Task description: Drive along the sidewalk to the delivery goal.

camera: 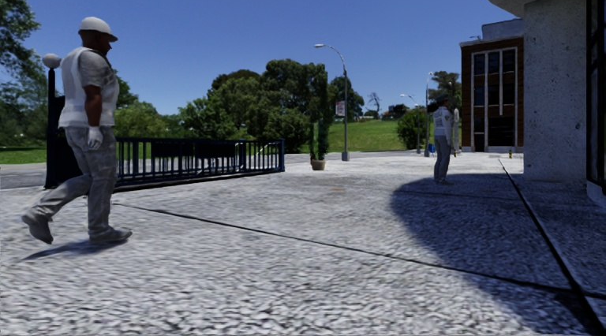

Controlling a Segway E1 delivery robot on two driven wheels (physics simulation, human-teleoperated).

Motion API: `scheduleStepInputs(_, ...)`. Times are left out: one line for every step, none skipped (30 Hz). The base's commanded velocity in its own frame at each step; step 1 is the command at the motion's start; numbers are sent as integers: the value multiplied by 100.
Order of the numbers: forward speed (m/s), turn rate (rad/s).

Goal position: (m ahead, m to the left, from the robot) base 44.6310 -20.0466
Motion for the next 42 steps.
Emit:
scheduleStepInputs(200,-120)
scheduleStepInputs(200,-120)
scheduleStepInputs(200,-120)
scheduleStepInputs(200,-115)
scheduleStepInputs(200,-66)
scheduleStepInputs(200,-66)
scheduleStepInputs(200,-63)
scheduleStepInputs(200,-62)
scheduleStepInputs(200,-57)
scheduleStepInputs(200,-10)
scheduleStepInputs(200,-1)
scheduleStepInputs(200,0)
scheduleStepInputs(200,0)
scheduleStepInputs(200,0)
scheduleStepInputs(200,0)
scheduleStepInputs(200,0)
scheduleStepInputs(200,0)
scheduleStepInputs(200,0)
scheduleStepInputs(200,0)
scheduleStepInputs(200,0)
scheduleStepInputs(200,0)
scheduleStepInputs(200,0)
scheduleStepInputs(200,0)
scheduleStepInputs(200,0)
scheduleStepInputs(200,0)
scheduleStepInputs(200,0)
scheduleStepInputs(200,4)
scheduleStepInputs(200,4)
scheduleStepInputs(200,27)
scheduleStepInputs(200,57)
scheduleStepInputs(200,75)
scheduleStepInputs(200,95)
scheduleStepInputs(200,120)
scheduleStepInputs(200,120)
scheduleStepInputs(200,120)
scheduleStepInputs(200,120)
scheduleStepInputs(200,120)
scheduleStepInputs(200,120)
scheduleStepInputs(200,44)
scheduleStepInputs(200,20)
scheduleStepInputs(200,11)
scheduleStepInputs(200,9)
